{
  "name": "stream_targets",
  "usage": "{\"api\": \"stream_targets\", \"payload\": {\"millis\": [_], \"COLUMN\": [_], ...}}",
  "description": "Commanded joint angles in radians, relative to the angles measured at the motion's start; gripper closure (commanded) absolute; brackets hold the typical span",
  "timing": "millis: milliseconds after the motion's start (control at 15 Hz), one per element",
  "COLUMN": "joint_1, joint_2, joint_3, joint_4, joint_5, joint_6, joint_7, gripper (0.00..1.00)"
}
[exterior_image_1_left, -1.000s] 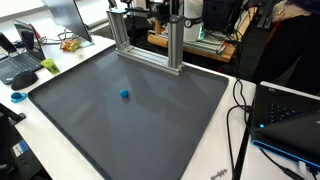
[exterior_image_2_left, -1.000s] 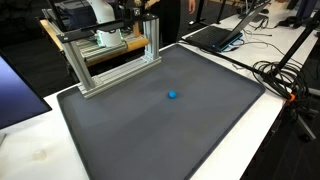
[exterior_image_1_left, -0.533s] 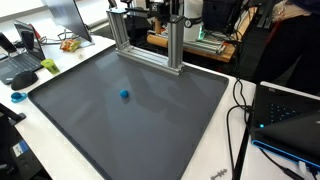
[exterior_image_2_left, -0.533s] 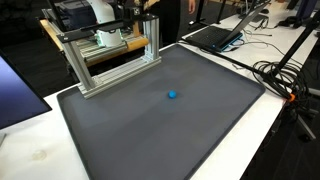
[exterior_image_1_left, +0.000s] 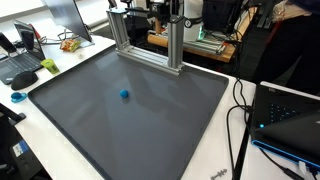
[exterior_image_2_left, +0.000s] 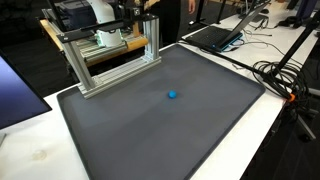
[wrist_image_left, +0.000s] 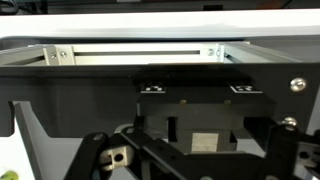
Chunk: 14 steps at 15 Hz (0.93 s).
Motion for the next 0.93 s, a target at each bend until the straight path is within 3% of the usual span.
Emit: {"api": "stream_targets", "payload": {"millis": [0,400,867], "joint_1": [0.013,0.015,0.014], "joint_2": [-0.02,-0.015,-0.009], "joint_3": [-0.006,-0.004,0.001], "joint_4": [-0.004,-0.002,0.006], "joint_5": [0.017,0.015,0.025], "joint_6": [-0.027,-0.026,0.003], "joint_7": [-0.013,-0.006,0.021], "gripper": [0.32,0.76,0.78]}}
